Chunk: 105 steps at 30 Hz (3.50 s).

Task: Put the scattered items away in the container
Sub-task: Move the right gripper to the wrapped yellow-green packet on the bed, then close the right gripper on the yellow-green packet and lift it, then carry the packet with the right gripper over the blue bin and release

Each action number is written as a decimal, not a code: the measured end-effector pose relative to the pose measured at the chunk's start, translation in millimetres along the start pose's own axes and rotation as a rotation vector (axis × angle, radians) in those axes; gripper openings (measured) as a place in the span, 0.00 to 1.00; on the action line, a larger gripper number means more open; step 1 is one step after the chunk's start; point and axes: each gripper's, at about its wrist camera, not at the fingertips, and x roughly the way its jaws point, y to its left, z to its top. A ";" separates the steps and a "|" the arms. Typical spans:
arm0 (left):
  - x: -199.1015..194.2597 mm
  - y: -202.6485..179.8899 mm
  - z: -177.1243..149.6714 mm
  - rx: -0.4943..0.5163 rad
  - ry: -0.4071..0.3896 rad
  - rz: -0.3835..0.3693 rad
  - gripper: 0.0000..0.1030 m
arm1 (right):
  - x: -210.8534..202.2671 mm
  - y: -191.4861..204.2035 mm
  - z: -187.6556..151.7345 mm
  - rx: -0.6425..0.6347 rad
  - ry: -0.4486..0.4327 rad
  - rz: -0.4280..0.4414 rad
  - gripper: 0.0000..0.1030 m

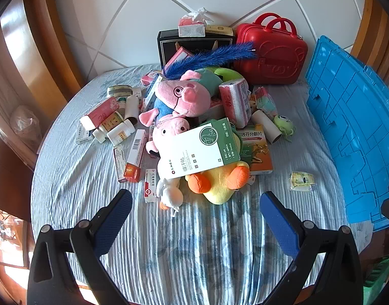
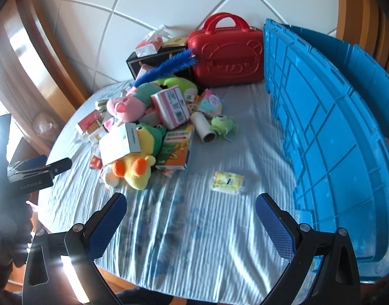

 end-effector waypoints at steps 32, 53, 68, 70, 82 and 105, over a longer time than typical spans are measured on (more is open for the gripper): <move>164.9 -27.8 0.6 1.097 -0.185 -0.153 1.00 | 173.4 -5.2 -20.7 0.099 0.230 -0.085 1.00; 133.8 -0.1 18.9 0.748 -0.201 -0.225 0.78 | 265.9 -59.9 -14.9 0.122 0.196 -0.346 0.88; 104.3 5.7 25.0 0.617 -0.194 -0.160 0.78 | 240.6 -44.7 -13.6 0.098 0.165 -0.264 0.47; 99.2 6.4 25.4 0.597 -0.188 -0.159 0.78 | 233.1 -40.4 -12.2 0.099 0.161 -0.255 0.47; 41.3 7.3 37.3 0.446 -0.203 -0.154 0.78 | 140.6 0.3 8.9 0.077 0.059 -0.165 0.47; -85.0 -48.0 67.4 0.381 -0.315 -0.185 0.78 | -51.3 5.0 42.4 0.047 -0.172 -0.085 0.47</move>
